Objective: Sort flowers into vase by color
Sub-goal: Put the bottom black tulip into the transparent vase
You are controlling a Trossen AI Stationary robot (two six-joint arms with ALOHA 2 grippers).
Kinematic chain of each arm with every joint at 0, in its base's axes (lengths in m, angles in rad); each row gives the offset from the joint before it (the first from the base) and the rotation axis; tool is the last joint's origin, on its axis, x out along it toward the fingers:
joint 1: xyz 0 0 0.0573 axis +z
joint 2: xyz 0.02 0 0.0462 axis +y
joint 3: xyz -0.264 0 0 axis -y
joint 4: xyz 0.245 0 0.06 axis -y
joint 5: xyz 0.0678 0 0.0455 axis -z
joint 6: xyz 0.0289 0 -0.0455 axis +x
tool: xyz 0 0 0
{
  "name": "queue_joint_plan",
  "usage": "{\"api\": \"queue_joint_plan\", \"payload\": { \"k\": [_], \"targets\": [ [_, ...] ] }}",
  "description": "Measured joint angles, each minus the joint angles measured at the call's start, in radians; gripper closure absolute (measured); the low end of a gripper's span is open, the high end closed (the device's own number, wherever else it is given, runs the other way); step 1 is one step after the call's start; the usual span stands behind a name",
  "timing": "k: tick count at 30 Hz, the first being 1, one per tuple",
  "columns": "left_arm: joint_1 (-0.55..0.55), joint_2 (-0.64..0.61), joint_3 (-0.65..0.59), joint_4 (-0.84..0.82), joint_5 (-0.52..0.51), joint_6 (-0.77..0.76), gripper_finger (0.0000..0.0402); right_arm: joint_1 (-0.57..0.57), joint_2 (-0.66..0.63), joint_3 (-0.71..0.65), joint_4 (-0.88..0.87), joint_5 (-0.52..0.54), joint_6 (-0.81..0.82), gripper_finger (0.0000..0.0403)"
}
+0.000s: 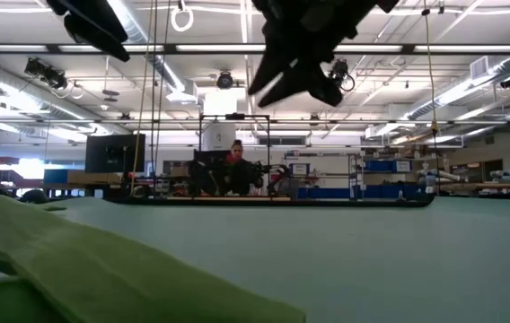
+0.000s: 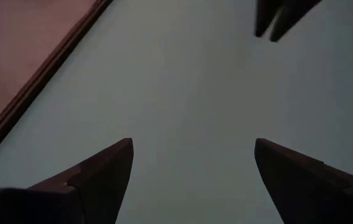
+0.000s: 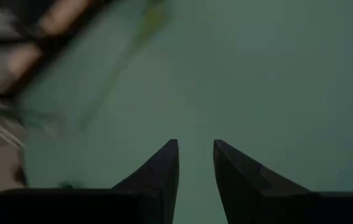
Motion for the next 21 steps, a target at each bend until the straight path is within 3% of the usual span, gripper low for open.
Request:
{"api": "queue_joint_plan", "payload": {
  "k": [12,21],
  "targets": [
    [0.0,0.001,0.0,-0.009,0.016,0.04,0.0061,0.105,0.078,0.031,-0.31,-0.009,0.024,0.0294],
    [0.0,0.001,0.0,-0.003,0.017,0.042,0.0061,0.133,0.167,0.301,-0.469,-0.001,-0.096,0.0294]
  ]
}}
